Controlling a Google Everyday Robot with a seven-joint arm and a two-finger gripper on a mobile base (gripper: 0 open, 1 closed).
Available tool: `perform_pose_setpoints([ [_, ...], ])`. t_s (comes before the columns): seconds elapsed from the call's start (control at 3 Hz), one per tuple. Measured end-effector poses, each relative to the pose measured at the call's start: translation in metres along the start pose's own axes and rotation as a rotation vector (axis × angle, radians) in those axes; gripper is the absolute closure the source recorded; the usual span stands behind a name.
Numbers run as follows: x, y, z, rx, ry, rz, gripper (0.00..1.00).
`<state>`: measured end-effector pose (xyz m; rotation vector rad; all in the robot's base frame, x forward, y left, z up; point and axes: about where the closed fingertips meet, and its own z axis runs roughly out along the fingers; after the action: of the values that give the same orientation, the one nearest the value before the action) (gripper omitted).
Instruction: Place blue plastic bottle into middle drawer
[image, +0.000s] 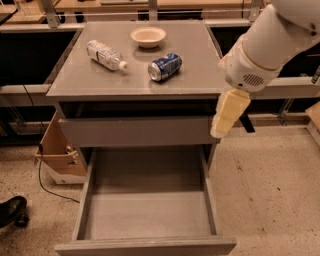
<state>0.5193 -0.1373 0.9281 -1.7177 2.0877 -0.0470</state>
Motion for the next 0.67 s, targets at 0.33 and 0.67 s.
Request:
perform_pose_setpoints([
  [0.33, -0.0360, -0.0231, 0.0405, 0.010, -0.068, -0.003, 0.00],
  [0.67, -0.0360, -0.0231, 0.0405, 0.010, -0.068, -0.003, 0.00],
])
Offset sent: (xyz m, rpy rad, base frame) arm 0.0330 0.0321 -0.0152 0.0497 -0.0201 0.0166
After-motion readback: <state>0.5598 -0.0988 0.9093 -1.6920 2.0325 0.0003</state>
